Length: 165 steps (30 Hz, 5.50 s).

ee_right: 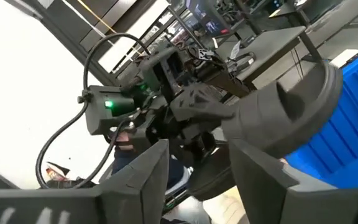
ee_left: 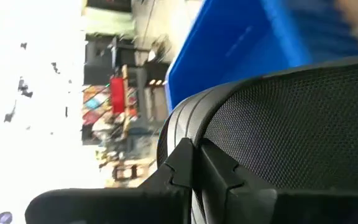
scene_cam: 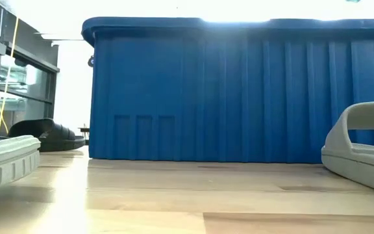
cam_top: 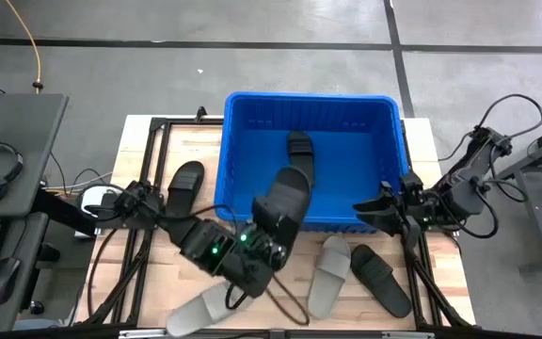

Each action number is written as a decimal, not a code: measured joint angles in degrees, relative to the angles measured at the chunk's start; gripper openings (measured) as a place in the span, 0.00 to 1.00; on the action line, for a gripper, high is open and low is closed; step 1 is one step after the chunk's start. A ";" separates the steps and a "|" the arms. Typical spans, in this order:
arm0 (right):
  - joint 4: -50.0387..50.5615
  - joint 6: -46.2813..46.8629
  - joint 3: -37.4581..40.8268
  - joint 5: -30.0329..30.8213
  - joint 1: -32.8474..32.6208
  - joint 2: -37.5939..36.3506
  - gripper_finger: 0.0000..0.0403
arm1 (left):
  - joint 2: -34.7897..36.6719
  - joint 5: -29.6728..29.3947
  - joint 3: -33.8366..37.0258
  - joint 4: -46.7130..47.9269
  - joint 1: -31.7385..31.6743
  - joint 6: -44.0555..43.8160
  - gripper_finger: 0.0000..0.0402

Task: Pick and place slides into bin
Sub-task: Put the black slides on top of the black slides into the blue bin

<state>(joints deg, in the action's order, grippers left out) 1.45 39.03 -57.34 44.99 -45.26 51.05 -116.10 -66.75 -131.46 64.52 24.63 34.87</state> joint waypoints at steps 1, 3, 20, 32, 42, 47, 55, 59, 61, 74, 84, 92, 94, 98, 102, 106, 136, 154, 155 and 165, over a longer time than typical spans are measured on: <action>0.03 0.09 0.00 0.02 0.57 -0.01 0.44 | 0.15 -0.65 -0.01 -0.06 -0.67 0.41 0.00; 1.10 1.57 0.00 0.00 2.07 -0.01 0.48 | 0.68 -1.99 -0.04 0.16 -1.86 0.72 0.00; 3.45 5.97 0.11 -13.63 25.81 4.68 0.63 | 4.37 1.04 0.00 -4.68 -18.27 8.31 0.00; 1.00 8.77 0.11 -30.54 41.16 5.94 0.63 | 4.33 4.82 0.00 -17.37 -21.75 18.92 0.00; 1.01 10.05 0.11 -39.95 47.13 5.89 0.63 | 4.31 4.34 0.00 -20.58 -21.63 22.43 0.00; 1.26 10.47 0.11 -42.34 48.54 6.54 0.69 | 4.26 4.41 0.00 -20.66 -21.65 22.38 0.00; -0.64 10.05 0.11 -42.81 49.08 7.97 0.83 | 4.24 4.78 0.00 -20.64 -21.65 22.39 0.00; -1.47 10.56 0.11 -43.16 49.05 9.04 0.82 | 4.24 5.81 0.00 -20.81 -21.65 22.12 0.00; -2.34 10.49 0.11 -42.89 49.05 9.82 0.80 | 4.24 5.87 0.00 -20.99 -21.67 21.90 0.00; -5.38 11.06 0.11 -41.91 49.05 12.19 0.46 | 4.24 6.12 0.02 -17.10 -21.69 23.27 0.01; -5.42 11.08 0.17 -39.90 49.06 12.19 0.15 | 4.31 7.37 0.00 -16.78 -21.69 23.86 0.02; -6.14 10.23 0.17 -33.81 49.62 12.17 0.12 | 4.31 9.36 0.00 -16.89 -21.73 23.37 0.22; -6.48 10.25 0.17 -33.06 50.41 12.17 0.12 | 4.25 9.61 0.00 -16.81 -21.70 23.23 0.31; -6.84 9.99 0.15 -31.86 51.95 11.34 0.12 | 4.20 8.49 0.02 -16.72 -21.67 23.19 0.46; -5.37 8.06 0.15 -30.72 53.81 9.07 0.12 | 4.20 5.29 0.02 -16.66 -22.11 23.19 0.59; 0.08 7.06 0.11 -29.79 56.15 5.91 0.12 | 4.20 3.35 0.02 -16.73 -22.76 22.71 0.66; 23.23 12.11 0.09 -67.79 73.03 10.42 0.11 | 16.31 12.86 0.00 -11.49 -22.76 -14.17 0.42; 20.64 17.02 0.09 -70.72 74.67 15.92 0.11 | 16.29 18.20 0.00 1.11 -22.81 -24.04 0.38; 20.90 17.21 0.09 -70.67 74.67 15.65 0.11 | 16.30 18.54 0.00 1.47 -22.81 -24.80 0.38; 22.25 17.76 0.09 -68.45 74.50 6.07 0.10 | 16.29 19.77 0.00 4.32 -22.81 -26.60 0.36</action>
<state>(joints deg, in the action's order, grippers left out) 23.70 56.78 -57.25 -23.46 29.23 57.12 -99.81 -46.99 -131.46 68.84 1.83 8.27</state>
